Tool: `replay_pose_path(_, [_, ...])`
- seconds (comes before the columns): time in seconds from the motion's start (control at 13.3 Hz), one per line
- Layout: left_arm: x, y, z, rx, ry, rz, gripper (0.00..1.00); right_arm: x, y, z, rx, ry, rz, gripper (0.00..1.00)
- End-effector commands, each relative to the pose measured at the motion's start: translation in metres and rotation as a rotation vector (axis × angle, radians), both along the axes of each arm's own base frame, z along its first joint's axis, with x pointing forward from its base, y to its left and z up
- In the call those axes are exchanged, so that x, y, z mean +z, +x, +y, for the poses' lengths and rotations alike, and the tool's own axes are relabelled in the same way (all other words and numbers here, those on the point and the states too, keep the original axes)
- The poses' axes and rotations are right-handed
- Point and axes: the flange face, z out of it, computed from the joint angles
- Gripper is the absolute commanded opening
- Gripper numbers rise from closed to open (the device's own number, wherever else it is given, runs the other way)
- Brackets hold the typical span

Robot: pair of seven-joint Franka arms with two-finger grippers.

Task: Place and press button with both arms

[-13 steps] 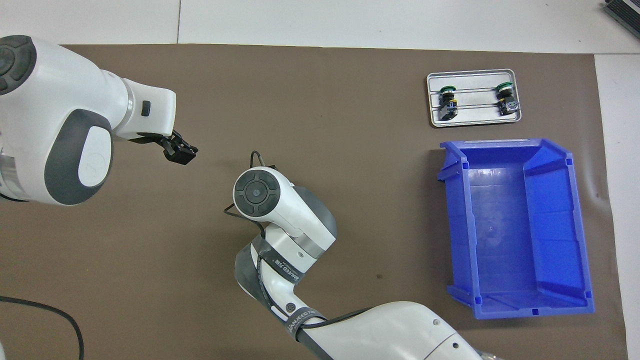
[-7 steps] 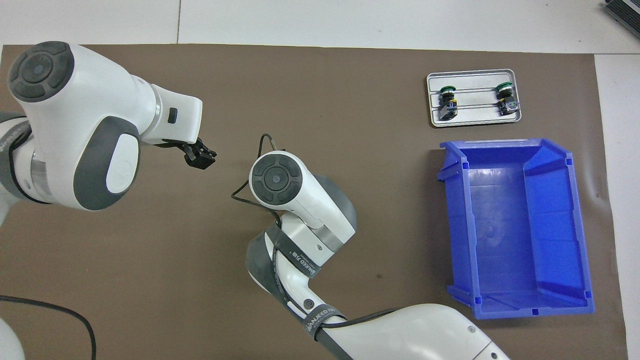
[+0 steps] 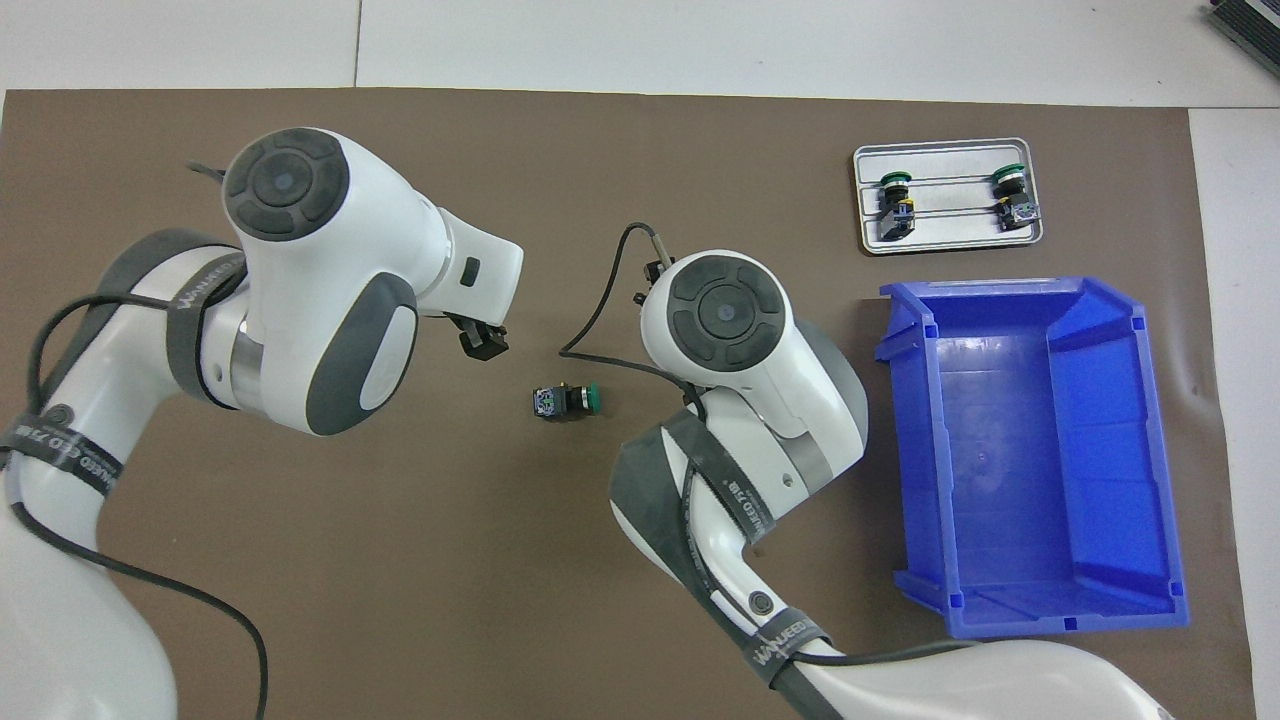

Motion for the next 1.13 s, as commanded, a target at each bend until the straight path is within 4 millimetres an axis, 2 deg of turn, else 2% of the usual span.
replay_pose_path(0.0, [-0.026, -0.008, -0.038, -0.062, 0.033, 0.005, 0.84, 0.017, 0.006, -0.047, 0.05, -0.019, 0.01, 0.94])
replay_pose_path(0.15, [-0.051, -0.019, -0.062, -0.108, 0.096, 0.008, 0.84, 0.028, 0.019, -0.082, 0.048, -0.023, 0.001, 0.94])
replay_pose_path(0.45, [-0.074, -0.033, -0.081, -0.155, 0.124, 0.0, 0.84, 0.048, 0.031, -0.14, 0.077, -0.039, 0.009, 0.94])
replay_pose_path(0.6, [-0.091, -0.045, -0.088, -0.176, 0.125, 0.0, 0.83, 0.061, 0.037, -0.18, 0.105, -0.052, 0.007, 0.94])
replay_pose_path(0.75, [-0.101, -0.05, -0.088, -0.183, 0.13, 0.008, 0.83, 0.071, 0.036, -0.216, 0.204, -0.078, 0.039, 0.94])
replay_pose_path(0.9, [-0.117, -0.063, -0.091, -0.2, 0.135, 0.014, 0.84, 0.085, 0.032, -0.245, 0.29, -0.08, 0.052, 0.94])
replay_pose_path(1.05, [-0.124, -0.066, -0.087, -0.212, 0.156, 0.017, 0.85, 0.098, 0.027, -0.271, 0.421, -0.088, 0.058, 0.94])
